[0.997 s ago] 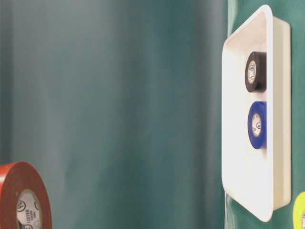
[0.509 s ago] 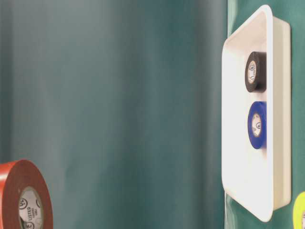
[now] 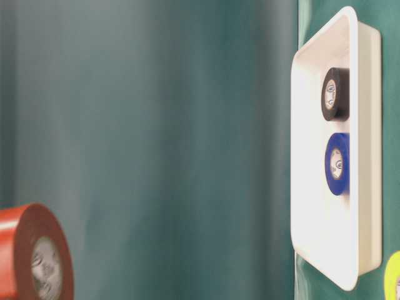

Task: Pick up the tape from a random location and place it into the white case.
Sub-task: 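Carry the red-orange roll with the left gripper to the tray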

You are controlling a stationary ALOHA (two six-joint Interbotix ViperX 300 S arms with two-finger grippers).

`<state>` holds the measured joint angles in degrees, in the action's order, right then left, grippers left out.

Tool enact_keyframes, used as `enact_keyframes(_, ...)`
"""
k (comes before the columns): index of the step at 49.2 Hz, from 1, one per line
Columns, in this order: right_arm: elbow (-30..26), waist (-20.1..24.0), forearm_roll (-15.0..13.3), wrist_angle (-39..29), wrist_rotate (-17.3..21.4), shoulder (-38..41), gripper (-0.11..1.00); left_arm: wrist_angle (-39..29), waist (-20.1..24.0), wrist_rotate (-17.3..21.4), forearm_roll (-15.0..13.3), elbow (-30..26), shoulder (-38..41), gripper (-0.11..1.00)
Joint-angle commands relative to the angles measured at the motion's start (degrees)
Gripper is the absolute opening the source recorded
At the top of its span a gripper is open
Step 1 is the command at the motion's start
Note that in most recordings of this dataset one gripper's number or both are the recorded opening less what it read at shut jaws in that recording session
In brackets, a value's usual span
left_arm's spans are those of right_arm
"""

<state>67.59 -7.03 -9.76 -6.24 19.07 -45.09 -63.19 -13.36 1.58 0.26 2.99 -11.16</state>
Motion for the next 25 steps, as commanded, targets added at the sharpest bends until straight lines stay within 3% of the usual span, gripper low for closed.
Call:
enact_keyframes(1,-1.58,-0.09,-0.18,0.35,-0.09,0.18,0.89,0.53,3.78,0.09,0.18,-0.09,-1.32,0.24)
enact_keyframes(12,-1.58,-0.09,-0.18,0.26,-0.09,0.09,0.89,2.20,12.13,0.88,0.18,1.58,-0.62,0.24)
enact_keyframes(25,-1.58,-0.09,-0.35,0.09,-0.18,-0.09,0.90,3.34,20.74,5.45,0.18,1.49,0.62,0.24)
